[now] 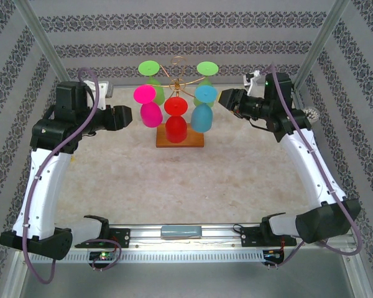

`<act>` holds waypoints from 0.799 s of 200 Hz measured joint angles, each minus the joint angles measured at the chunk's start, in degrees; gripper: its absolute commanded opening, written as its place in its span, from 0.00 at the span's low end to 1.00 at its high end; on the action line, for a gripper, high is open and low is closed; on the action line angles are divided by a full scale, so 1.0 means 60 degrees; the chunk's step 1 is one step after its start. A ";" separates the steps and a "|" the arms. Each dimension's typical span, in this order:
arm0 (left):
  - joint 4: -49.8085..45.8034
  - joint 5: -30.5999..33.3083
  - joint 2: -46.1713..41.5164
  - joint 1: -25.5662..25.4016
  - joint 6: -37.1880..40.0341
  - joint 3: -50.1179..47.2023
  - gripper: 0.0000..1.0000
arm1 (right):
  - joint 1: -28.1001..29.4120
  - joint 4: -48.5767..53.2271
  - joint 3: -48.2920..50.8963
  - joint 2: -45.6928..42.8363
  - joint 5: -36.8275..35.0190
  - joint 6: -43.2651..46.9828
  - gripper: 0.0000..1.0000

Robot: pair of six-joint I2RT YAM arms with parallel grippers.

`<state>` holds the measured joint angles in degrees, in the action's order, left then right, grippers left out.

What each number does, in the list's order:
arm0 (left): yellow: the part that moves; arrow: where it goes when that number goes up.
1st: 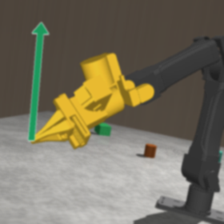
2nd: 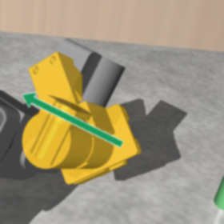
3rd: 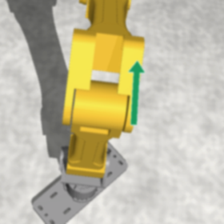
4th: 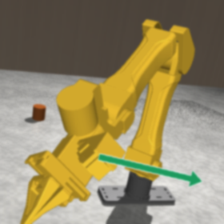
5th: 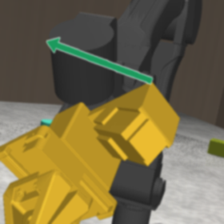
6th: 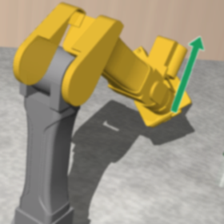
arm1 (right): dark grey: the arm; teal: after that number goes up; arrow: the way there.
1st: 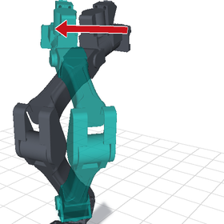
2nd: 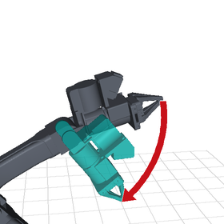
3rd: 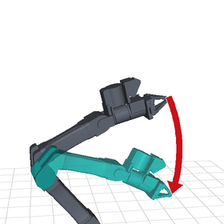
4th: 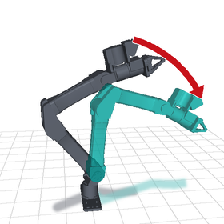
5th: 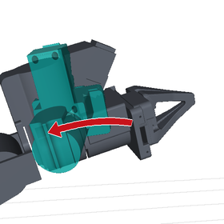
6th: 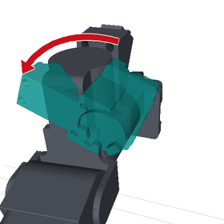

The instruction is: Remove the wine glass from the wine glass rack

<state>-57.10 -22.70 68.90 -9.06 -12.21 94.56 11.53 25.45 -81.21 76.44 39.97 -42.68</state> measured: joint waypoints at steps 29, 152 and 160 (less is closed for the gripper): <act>0.0004 -0.0069 0.0109 -0.0095 0.0004 0.0102 0.57 | 0.0000 -0.0331 -0.0015 0.0328 0.0004 -0.0157 0.41; 0.0011 0.0029 0.0375 -0.0244 0.0076 0.0102 0.56 | -0.0004 -0.0965 -0.0237 0.0933 0.0080 -0.0619 0.34; 0.0011 0.0044 0.0375 -0.0244 0.0076 0.0102 0.56 | -0.0004 -0.0980 -0.0248 0.0947 0.0080 -0.0634 0.33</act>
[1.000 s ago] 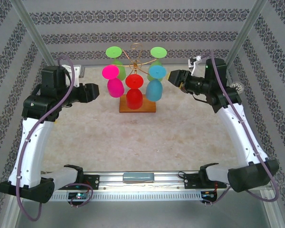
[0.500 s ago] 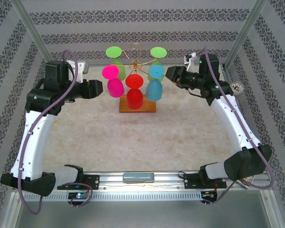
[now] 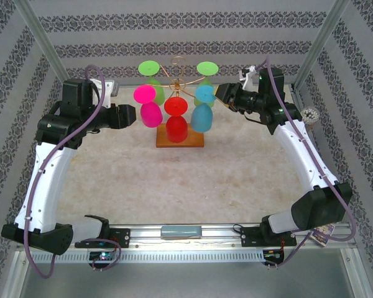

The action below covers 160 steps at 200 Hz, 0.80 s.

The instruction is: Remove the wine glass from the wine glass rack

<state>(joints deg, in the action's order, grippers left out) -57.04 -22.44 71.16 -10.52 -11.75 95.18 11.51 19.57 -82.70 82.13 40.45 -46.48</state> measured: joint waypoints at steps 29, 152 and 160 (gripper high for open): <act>0.0004 0.0007 0.0000 -0.0004 0.0015 0.0000 0.56 | -0.0004 -0.0025 -0.0011 0.0004 0.0018 -0.0036 0.28; 0.0004 0.0109 -0.0004 -0.0069 0.0142 0.0000 0.55 | -0.0025 -0.0040 -0.0011 0.0007 0.0160 -0.0171 0.12; 0.0004 0.0109 -0.0007 -0.0069 0.0142 0.0000 0.55 | -0.0025 -0.0084 -0.0011 0.0007 0.0175 -0.0240 0.09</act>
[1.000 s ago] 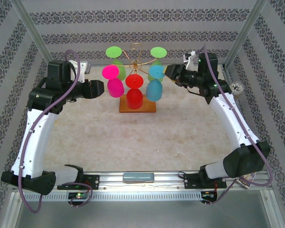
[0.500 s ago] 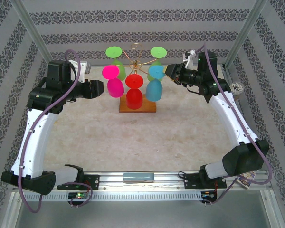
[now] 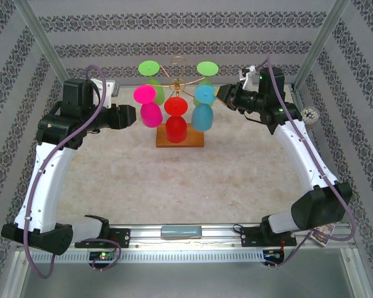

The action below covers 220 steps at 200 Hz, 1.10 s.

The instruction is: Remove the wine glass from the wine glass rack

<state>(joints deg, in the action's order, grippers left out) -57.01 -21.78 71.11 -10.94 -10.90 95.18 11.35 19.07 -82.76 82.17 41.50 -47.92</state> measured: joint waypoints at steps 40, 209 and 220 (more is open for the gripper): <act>0.0000 0.0073 -0.0025 0.0000 0.0004 0.0000 0.54 | 0.0000 -0.0306 -0.0004 0.0000 0.0175 -0.0117 0.00; 0.0812 -0.0113 -0.0295 -0.0688 0.0102 -0.0390 0.54 | -0.0186 -0.1515 -0.0004 0.0171 0.1067 -0.1814 0.00; 0.0871 -0.0109 -0.0310 -0.0688 0.0102 -0.0433 0.54 | -0.0182 -0.1515 -0.0004 0.0189 0.1067 -0.1814 0.00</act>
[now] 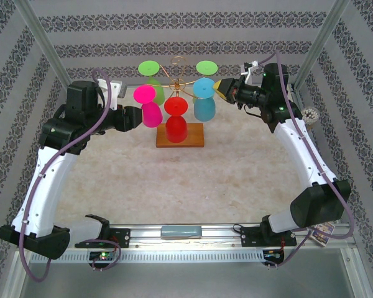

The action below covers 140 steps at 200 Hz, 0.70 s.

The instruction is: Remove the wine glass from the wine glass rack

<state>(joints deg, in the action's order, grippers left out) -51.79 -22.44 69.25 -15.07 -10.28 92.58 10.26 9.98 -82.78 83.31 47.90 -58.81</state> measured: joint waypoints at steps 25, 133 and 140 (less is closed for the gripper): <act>0.0025 0.0000 0.0000 -0.0036 0.0000 -0.0018 0.54 | 0.0000 0.0004 0.0000 0.0000 -0.0004 0.0000 0.00; 0.0149 0.0040 -0.0182 -0.0051 0.0000 -0.0091 0.54 | 0.0022 0.0004 0.0069 -0.0004 -0.0004 0.0004 0.00; 0.0146 0.0040 -0.0200 -0.0055 0.0000 -0.0109 0.54 | 0.0022 0.0011 0.0080 -0.0004 -0.0004 0.0004 0.00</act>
<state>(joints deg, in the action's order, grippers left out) -50.92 -22.20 68.05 -15.40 -10.28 91.92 10.39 10.04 -82.30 83.29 47.88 -58.78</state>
